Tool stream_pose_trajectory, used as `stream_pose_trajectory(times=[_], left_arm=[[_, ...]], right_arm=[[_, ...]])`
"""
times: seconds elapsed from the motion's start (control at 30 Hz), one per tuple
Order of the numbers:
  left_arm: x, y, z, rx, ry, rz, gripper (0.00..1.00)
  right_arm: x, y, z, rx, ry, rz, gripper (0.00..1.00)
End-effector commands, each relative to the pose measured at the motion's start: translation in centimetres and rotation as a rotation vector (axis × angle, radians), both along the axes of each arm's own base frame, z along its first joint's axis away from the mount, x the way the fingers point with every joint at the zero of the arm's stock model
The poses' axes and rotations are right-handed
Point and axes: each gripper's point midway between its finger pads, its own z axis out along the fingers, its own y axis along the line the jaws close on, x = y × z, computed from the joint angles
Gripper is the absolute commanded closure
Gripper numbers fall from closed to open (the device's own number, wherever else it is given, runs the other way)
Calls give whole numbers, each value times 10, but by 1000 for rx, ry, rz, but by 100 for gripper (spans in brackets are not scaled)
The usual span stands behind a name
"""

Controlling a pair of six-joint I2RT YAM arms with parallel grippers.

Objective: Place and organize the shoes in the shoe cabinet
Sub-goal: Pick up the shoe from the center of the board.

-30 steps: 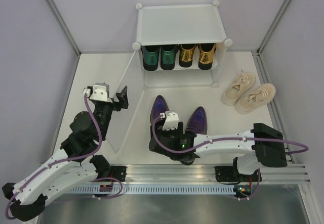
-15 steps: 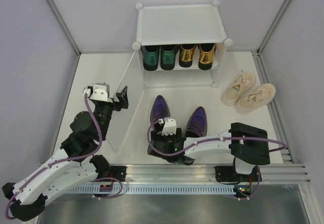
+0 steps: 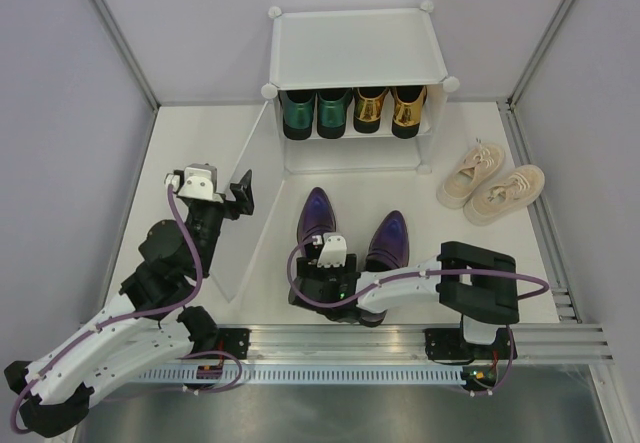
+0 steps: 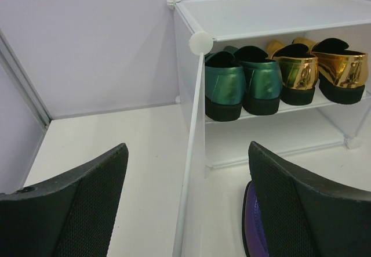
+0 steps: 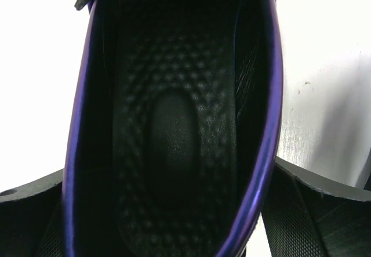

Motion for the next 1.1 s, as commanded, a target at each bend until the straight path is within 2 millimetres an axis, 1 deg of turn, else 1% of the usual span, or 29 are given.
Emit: stream_pose_trajectory(times=[0.0,0.03,0.1,0.17,0.2,0.27,0.3,0.37,0.4,0.43,0.5,0.53,0.6,0.63,0.67,0.7,0.73,0.8,0.83,0.87,0.9,0.93,0.97,1.0,1.03,1.07], left_arm=[[3,1,-1,23,3,14,13],[3,1,-1,24,4,14,13],[3,0,-1,24,4,14,13],[3,0,-2,26,6,11,13],[3,0,-2,26,6,11,13],[3,-1,-1,23,5,8,13],[3,-1,-2,24,7,7,13],[3,-1,-2,24,7,6,13],[2,-1,-2,23,6,6,13],[2,-1,-1,22,5,6,13],[2,-1,-1,24,4,6,13],[2,-1,-1,21,5,6,13],[2,-1,-1,22,5,6,13],[2,-1,-1,21,5,6,13],[2,-1,-1,21,5,4,13],[2,-1,-1,21,6,2,13],[2,-1,-1,19,6,2,13],[2,-1,0,19,5,2,13],[2,-1,0,18,5,2,13],[1,-1,0,18,5,1,13],[2,0,0,20,4,2,13],[2,-1,-1,19,6,2,13],[1,-2,-1,19,5,-2,13],[2,-1,-1,18,7,-1,13],[1,-2,-1,19,7,-3,13],[2,-2,-1,19,6,-3,13]], right_arm=[[3,-6,-18,-37,14,-27,5],[3,-8,-18,-42,13,-31,7],[5,-12,-18,-57,2,-39,16],[5,-13,-16,-59,-2,-37,37],[5,-13,-16,-59,-5,-38,54],[6,-12,-13,-57,-11,-34,65],[8,-13,-10,-59,-19,-36,75],[9,-13,-2,-57,-30,-33,88],[11,-13,2,-53,-41,-34,99],[13,-15,12,-47,-56,-31,99],[16,-15,24,-32,-78,-33,99],[20,-17,36,-13,-103,-43,99],[23,-22,46,-7,-126,-51,99],[28,-27,57,16,-151,-65,99],[29,-30,60,14,-160,-62,99],[30,-36,58,6,-160,-57,99],[38,-36,70,64,-173,-69,99],[42,-39,71,95,-152,-46,99],[44,-48,73,114,-159,-44,99],[53,-47,80,172,-173,-47,99],[54,-55,76,146,-190,-18,99],[64,-54,95,225,-232,-24,99],[67,-58,97,229,-247,-19,99],[66,-62,94,228,-243,3,99],[74,-66,104,243,-273,8,99],[77,-68,107,245,-285,12,99]])
